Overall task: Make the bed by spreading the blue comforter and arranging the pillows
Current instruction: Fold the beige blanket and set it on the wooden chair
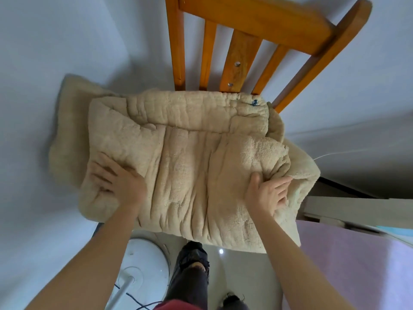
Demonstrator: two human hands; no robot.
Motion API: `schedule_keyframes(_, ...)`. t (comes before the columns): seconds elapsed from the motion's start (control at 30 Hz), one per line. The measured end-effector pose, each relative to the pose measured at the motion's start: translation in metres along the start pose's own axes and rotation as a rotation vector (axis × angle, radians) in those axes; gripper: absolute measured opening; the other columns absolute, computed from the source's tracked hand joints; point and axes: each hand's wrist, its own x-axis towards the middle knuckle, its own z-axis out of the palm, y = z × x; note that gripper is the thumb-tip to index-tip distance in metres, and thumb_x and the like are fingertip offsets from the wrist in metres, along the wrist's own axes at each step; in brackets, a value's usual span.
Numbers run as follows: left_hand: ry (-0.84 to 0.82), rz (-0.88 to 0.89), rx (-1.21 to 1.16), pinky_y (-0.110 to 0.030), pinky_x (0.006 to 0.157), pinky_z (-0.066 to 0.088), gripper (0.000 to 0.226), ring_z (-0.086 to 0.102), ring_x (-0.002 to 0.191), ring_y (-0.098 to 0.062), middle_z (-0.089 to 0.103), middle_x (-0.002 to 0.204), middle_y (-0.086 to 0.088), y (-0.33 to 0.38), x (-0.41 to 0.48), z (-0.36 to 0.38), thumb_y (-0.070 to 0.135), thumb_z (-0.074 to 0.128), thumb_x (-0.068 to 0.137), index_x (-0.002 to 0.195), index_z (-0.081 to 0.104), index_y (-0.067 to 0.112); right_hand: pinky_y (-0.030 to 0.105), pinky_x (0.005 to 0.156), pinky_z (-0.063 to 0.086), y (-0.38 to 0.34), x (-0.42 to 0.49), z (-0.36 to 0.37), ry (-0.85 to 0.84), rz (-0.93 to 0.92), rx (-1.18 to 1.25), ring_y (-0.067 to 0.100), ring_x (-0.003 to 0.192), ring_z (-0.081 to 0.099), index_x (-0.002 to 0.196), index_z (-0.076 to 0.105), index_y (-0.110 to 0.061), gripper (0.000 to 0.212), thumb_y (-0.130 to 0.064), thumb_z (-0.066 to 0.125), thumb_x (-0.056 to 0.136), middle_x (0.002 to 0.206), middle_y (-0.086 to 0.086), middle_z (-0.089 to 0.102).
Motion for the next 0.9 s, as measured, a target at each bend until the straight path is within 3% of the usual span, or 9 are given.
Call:
schedule_keyframes(0.13,-0.297,0.275,0.193,-0.077,0.103,-0.001,0.086,-0.029,0.140,-0.043,-0.035,0.153,-0.014,-0.008,-0.029,0.031,0.064,0.048,0.086,0.149,-0.005,0.042,0.054,0.117,-0.006,0.004,-0.013,0.017,-0.102,-0.216,-0.231,0.039,0.144,-0.021,0.146,-0.024,-0.039,0.106,-0.070,0.050,0.078,0.150,0.035,-0.025)
schedule_keyframes(0.23,-0.389,0.237,0.382,-0.082,0.098,-0.001,0.108,-0.035,0.134,-0.049,-0.042,0.149,-0.015,0.001,0.004,0.050,0.088,0.047,0.062,0.145,-0.013,0.051,0.057,0.116,-0.004,0.008,0.007,0.024,-0.085,-0.239,-0.339,0.043,0.143,-0.021,0.144,-0.025,-0.045,0.113,-0.080,0.051,0.069,0.149,0.039,-0.023)
schedule_keyframes(0.4,-0.484,0.190,0.518,-0.083,0.097,0.007,0.125,-0.032,0.135,-0.050,-0.043,0.148,-0.016,0.014,0.068,0.065,0.098,0.044,0.041,0.138,-0.023,0.058,0.066,0.113,0.007,0.002,0.073,0.047,-0.084,-0.104,-0.546,0.053,0.141,-0.007,0.146,-0.023,-0.043,0.115,-0.092,0.041,0.063,0.147,0.046,-0.014)
schedule_keyframes(0.57,-0.480,0.175,0.586,-0.083,0.097,0.007,0.124,-0.031,0.136,-0.050,-0.043,0.148,-0.016,0.018,0.069,0.068,0.097,0.045,0.043,0.137,-0.025,0.056,0.069,0.111,0.009,-0.003,0.087,0.059,-0.109,-0.065,-0.606,0.055,0.141,-0.003,0.147,-0.022,-0.039,0.119,-0.093,0.039,0.061,0.147,0.047,-0.009)
schedule_keyframes(0.67,-0.460,0.162,0.595,-0.079,0.100,0.011,0.120,-0.022,0.140,-0.051,-0.031,0.153,-0.020,0.027,0.048,0.059,0.087,0.055,0.056,0.144,-0.017,0.049,0.066,0.113,0.004,0.006,0.066,0.043,-0.114,-0.096,-0.537,0.052,0.143,-0.005,0.150,-0.015,-0.036,0.112,-0.085,0.044,0.069,0.149,0.043,-0.011)
schedule_keyframes(0.77,-0.473,0.198,0.546,-0.068,0.109,0.016,0.107,-0.009,0.144,-0.048,-0.011,0.159,-0.020,0.040,0.017,0.055,0.072,0.056,0.074,0.151,-0.008,0.034,0.062,0.114,0.003,0.018,0.048,0.019,-0.169,-0.245,-0.438,0.040,0.146,-0.008,0.153,0.001,-0.030,0.092,-0.059,0.053,0.082,0.156,0.027,-0.015)
schedule_keyframes(0.9,-0.609,0.415,0.414,-0.054,0.116,0.021,0.078,-0.003,0.148,-0.037,-0.010,0.161,-0.012,0.058,-0.070,0.046,0.037,0.050,0.093,0.154,0.003,0.026,0.049,0.120,0.005,0.051,0.029,-0.036,-0.199,-0.363,-0.365,0.021,0.150,-0.007,0.153,0.003,-0.026,0.085,-0.042,0.055,0.088,0.163,0.004,-0.001)
